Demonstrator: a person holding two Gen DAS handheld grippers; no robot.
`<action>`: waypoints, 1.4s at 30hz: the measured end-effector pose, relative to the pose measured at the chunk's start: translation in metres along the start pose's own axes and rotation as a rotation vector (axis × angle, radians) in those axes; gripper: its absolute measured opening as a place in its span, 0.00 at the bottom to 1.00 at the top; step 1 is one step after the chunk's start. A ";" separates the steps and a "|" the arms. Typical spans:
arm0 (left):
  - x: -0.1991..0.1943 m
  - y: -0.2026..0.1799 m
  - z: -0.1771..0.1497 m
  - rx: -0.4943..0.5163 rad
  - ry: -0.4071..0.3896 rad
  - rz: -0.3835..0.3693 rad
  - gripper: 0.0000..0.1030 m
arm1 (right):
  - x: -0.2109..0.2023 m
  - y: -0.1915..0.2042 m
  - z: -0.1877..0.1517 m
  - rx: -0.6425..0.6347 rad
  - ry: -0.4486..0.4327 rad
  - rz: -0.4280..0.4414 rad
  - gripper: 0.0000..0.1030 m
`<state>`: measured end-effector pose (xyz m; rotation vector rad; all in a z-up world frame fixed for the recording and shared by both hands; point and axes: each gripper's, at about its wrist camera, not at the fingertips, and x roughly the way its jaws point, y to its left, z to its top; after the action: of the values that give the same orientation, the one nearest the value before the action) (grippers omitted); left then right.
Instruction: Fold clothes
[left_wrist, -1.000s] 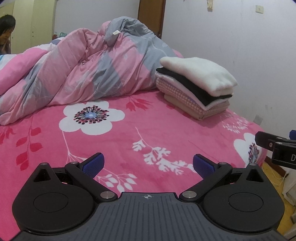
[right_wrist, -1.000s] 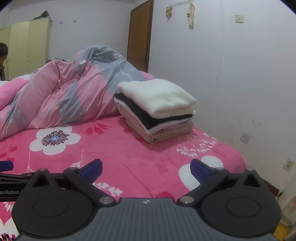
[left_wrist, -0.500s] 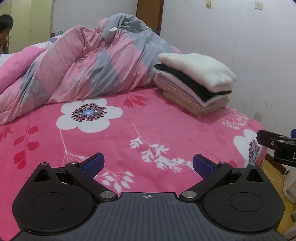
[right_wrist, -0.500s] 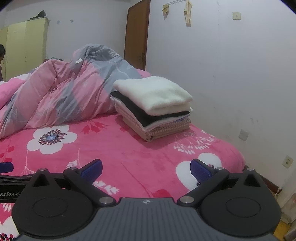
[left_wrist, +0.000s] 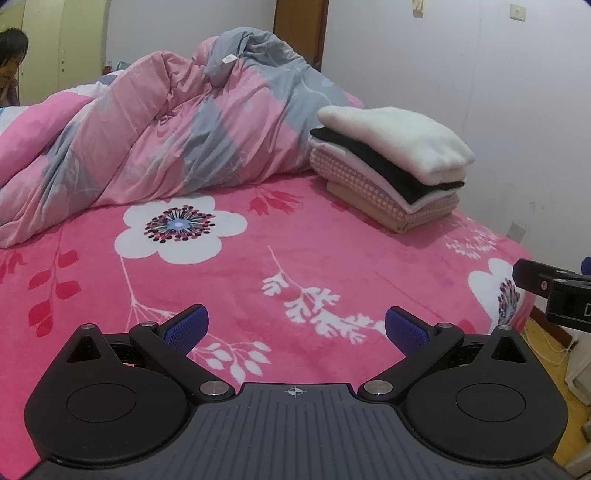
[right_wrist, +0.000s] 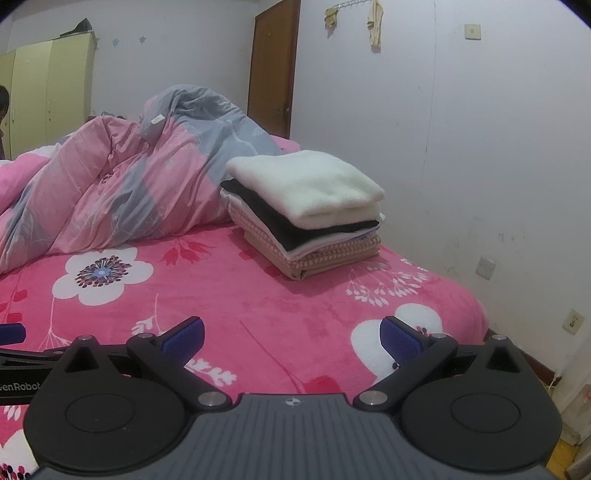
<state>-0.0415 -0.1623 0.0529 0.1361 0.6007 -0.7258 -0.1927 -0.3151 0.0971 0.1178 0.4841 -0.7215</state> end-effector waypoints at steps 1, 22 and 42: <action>0.000 0.000 0.000 0.000 -0.002 0.000 1.00 | 0.000 0.000 0.000 0.000 0.001 0.000 1.00; 0.000 -0.011 0.006 0.023 -0.010 0.006 1.00 | 0.002 -0.003 0.001 0.034 0.006 -0.067 1.00; 0.002 -0.019 0.012 0.047 -0.021 0.046 1.00 | 0.003 0.001 0.003 0.048 -0.001 -0.060 1.00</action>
<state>-0.0475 -0.1811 0.0630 0.1846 0.5587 -0.6966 -0.1888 -0.3166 0.0979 0.1485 0.4714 -0.7924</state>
